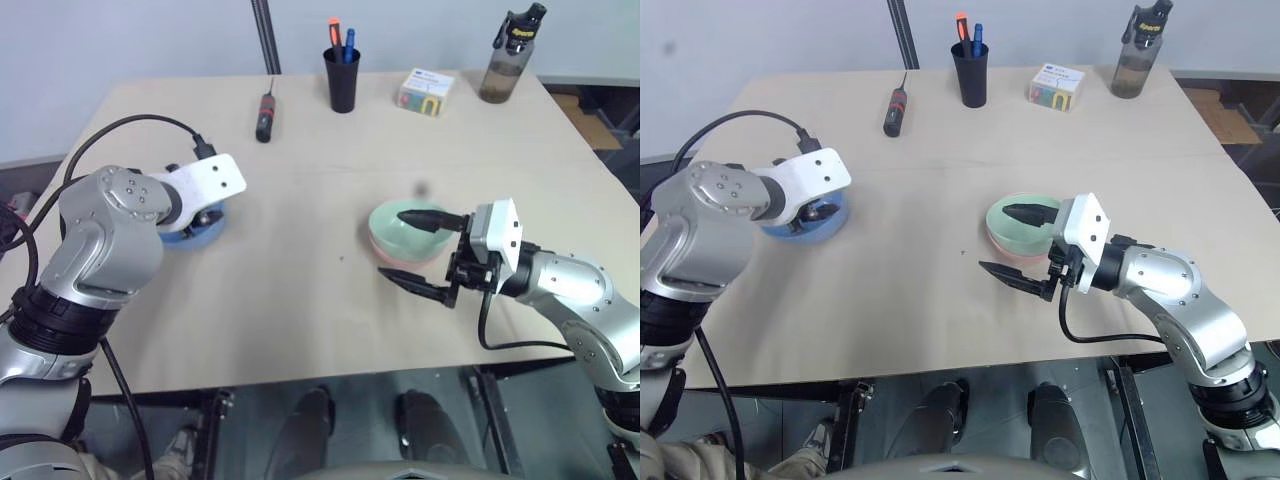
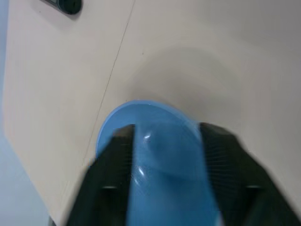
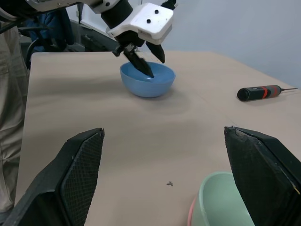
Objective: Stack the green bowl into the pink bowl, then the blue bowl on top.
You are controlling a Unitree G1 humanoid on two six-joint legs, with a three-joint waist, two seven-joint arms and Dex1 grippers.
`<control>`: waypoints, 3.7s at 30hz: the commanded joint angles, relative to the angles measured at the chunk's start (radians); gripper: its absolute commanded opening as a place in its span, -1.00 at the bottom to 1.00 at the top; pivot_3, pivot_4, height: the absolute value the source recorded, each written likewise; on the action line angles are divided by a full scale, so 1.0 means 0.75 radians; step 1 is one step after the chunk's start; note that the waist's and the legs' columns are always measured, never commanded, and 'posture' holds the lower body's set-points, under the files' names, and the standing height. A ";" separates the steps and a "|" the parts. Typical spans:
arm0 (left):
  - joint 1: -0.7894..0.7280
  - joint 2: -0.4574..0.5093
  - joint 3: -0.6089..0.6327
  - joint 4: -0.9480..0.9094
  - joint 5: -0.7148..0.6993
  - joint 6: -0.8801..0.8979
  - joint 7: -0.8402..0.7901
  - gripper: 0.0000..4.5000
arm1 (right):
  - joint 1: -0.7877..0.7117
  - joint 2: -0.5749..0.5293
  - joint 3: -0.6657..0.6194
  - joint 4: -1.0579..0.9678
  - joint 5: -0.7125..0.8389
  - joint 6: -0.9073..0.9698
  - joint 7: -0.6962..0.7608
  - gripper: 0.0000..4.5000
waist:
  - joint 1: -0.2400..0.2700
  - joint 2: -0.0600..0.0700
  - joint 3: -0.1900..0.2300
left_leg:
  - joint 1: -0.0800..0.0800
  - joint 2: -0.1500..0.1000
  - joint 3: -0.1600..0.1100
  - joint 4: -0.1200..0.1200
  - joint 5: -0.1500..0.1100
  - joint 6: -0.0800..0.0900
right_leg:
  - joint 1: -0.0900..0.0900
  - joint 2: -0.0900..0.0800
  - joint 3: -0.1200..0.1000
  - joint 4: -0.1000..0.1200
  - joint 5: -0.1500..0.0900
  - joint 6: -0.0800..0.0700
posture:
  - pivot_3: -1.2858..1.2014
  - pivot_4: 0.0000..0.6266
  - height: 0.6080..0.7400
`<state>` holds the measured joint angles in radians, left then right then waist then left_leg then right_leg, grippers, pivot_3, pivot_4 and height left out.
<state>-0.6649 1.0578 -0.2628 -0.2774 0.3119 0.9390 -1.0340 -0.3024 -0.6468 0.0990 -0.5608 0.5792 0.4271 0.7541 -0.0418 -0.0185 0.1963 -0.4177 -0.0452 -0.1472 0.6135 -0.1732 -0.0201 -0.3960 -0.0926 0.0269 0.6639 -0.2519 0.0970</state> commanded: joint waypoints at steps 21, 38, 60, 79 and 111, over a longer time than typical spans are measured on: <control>0.034 -0.068 -0.165 0.063 0.071 0.139 0.192 -0.94 | -0.036 0.030 -0.041 -0.009 -0.044 -0.008 0.026 0.89 | 0.002 0.000 0.000 | 0.000 0.000 0.000 0.000 0.000 0.000 | 0.000 0.000 0.000 0.000 0.000 0.000 | 0.03 -0.52 1.00; 0.048 -0.283 0.212 0.084 -0.446 -0.717 0.028 -0.99 | 0.135 0.001 -0.196 -0.117 -0.047 0.034 -0.082 0.89 | 0.014 0.000 0.000 | 0.000 -0.001 0.000 0.000 0.000 0.000 | 0.000 -0.003 0.000 -0.002 0.003 -0.005 | 0.03 -0.52 1.00; -0.633 -0.960 -0.054 1.296 -0.590 -1.828 -0.689 -0.99 | 0.978 0.091 -0.803 -0.649 0.070 0.014 -0.395 0.89 | 0.012 0.003 -0.003 | -0.001 -0.006 0.002 0.006 0.000 0.001 | 0.003 -0.006 0.001 -0.001 0.001 0.002 | 0.03 -0.52 1.00; -0.648 -0.942 -0.045 1.376 -0.479 -1.882 -0.607 -0.99 | 0.730 -0.027 -0.653 -0.648 0.143 0.019 -0.433 0.89 | 0.011 0.003 -0.003 | -0.001 -0.005 0.001 0.006 0.000 0.001 | 0.004 -0.005 0.001 -0.001 0.001 0.002 | 0.03 -0.52 1.00; 0.260 -0.388 0.474 0.292 -0.847 -0.954 -0.299 -0.01 | 0.815 -0.185 -0.757 -0.220 0.181 0.134 -0.150 0.89 | 0.013 0.004 -0.004 | 0.002 0.000 0.001 0.002 0.000 0.001 | 0.004 -0.002 0.002 -0.002 0.004 -0.003 | 0.03 -0.52 1.00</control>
<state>-0.5250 0.7266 0.0149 0.0783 -0.2575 0.1395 -1.2864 0.3029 -0.7562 -0.4111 -0.7566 0.7075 0.5377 0.5842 -0.0318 -0.0152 0.1936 -0.4163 -0.0453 -0.1460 0.6149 -0.1733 -0.0198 -0.3928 -0.0948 0.0289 0.6622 -0.2491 0.0941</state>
